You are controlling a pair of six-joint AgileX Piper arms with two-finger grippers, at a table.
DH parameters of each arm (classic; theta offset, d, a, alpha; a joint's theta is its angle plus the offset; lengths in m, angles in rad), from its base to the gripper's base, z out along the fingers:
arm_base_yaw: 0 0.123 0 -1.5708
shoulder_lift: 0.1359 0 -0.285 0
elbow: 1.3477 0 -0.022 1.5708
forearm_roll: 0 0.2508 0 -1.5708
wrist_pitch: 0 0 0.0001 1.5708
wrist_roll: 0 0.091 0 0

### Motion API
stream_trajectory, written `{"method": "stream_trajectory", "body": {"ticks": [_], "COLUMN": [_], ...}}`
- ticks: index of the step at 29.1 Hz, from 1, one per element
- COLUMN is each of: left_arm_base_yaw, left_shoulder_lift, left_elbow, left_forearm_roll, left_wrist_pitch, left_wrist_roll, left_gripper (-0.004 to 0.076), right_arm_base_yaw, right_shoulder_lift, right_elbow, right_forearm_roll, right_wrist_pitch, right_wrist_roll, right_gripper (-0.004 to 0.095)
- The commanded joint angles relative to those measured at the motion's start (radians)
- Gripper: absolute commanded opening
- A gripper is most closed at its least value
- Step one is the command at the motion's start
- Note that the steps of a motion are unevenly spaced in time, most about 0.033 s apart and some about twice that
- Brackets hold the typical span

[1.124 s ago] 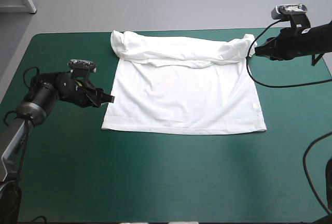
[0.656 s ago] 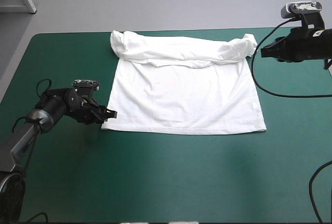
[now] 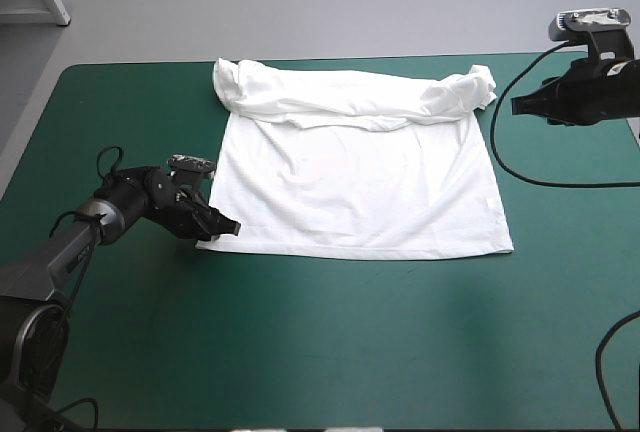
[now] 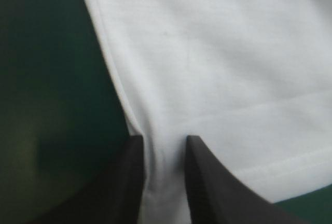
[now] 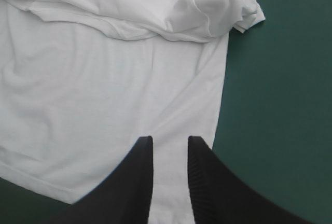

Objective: Fold the cloth

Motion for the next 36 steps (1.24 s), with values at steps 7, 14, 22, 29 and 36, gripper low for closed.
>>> {"method": "stream_trajectory", "body": {"ticks": [7,14,22,29,36], "left_arm_base_yaw": [-0.009,-0.009,-0.009,-0.009,-0.009], "left_shoulder_lift": [0.001,0.001,0.001,0.001,0.001], "left_elbow": [0.003,0.003,0.003,0.003,0.003], "left_forearm_roll": [0.014,0.010,-0.001,-0.003,0.001], "left_wrist_pitch": [0.050,0.042,0.028,0.027,0.029], "left_wrist_roll": [-0.010,-0.010,-0.003,-0.003,-0.003], "left_gripper": [0.0019,0.0019,0.0019,0.0019,0.0019], "right_arm_base_yaw": [-0.001,0.002,0.013,0.090,0.130], "right_shoulder_lift": [0.025,0.079,0.106,0.164,0.197], "right_elbow": [0.181,0.316,0.446,0.488,0.518], "right_forearm_roll": [0.006,0.000,-0.033,-0.137,-0.237], "right_wrist_pitch": [-0.039,-0.055,-0.149,-0.261,-0.298], "right_wrist_roll": [0.063,-0.005,0.030,0.065,0.126], "right_gripper": [0.0229,0.0587,0.0657,0.0592,0.0524]}}
